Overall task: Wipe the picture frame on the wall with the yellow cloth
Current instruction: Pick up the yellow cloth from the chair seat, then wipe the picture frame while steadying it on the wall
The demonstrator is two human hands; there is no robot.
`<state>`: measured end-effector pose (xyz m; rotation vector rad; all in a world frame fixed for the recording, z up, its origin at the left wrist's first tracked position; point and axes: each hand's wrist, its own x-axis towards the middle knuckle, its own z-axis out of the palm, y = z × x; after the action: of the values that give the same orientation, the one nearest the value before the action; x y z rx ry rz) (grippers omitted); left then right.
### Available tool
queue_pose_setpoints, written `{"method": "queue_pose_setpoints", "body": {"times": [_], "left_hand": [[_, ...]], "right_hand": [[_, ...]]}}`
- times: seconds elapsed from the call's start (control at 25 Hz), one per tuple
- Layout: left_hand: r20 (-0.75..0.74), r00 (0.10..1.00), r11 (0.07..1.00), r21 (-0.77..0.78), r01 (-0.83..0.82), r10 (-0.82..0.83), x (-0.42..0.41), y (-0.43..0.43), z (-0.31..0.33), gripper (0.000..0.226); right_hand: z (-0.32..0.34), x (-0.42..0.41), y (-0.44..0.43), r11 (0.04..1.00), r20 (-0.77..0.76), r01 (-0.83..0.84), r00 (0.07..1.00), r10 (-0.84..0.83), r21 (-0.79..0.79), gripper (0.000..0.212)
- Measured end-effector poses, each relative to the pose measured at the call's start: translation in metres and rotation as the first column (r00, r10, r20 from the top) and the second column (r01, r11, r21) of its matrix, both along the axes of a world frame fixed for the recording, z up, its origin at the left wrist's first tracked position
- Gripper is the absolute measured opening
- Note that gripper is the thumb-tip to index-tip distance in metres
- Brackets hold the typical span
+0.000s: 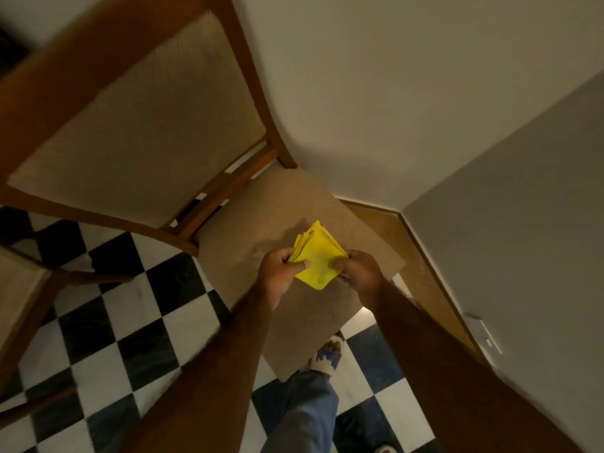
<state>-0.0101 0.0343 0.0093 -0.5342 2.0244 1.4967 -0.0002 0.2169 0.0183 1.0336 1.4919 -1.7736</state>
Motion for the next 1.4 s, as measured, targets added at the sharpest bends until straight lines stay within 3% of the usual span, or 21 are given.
{"method": "queue_pose_setpoints", "body": {"times": [0.24, 0.52, 0.88, 1.2, 1.4], "left_hand": [[-0.049, 0.998, 0.977, 0.210, 0.042, -0.033, -0.009, 0.050, 0.115, 0.033], [-0.250, 0.957, 0.939, 0.267, 0.216, -0.149, 0.008, 0.142, 0.260, 0.027], [-0.538, 0.805, 0.820, 0.324, 0.472, -0.251, 0.031, 0.251, 0.455, 0.022], [-0.722, 0.619, 0.689, 0.279, 0.669, -0.309, 0.071, 0.326, 0.635, 0.039], [-0.789, 0.528, 0.594, 0.272, 0.758, -0.313, 0.112, 0.363, 0.734, 0.044]], "right_hand": [[0.120, 0.005, 0.054, 0.999, -0.220, 0.028, 0.975, -0.033, -0.029, 0.029], [0.279, 0.053, 0.138, 0.978, -0.386, 0.146, 0.919, -0.078, 0.148, 0.034], [0.499, 0.127, 0.237, 0.890, -0.684, 0.323, 0.729, -0.015, 0.323, 0.041], [0.676, 0.208, 0.292, 0.737, -0.813, 0.503, 0.572, 0.109, 0.452, 0.030], [0.769, 0.262, 0.314, 0.626, -0.851, 0.613, 0.498, 0.167, 0.481, 0.038]]}}
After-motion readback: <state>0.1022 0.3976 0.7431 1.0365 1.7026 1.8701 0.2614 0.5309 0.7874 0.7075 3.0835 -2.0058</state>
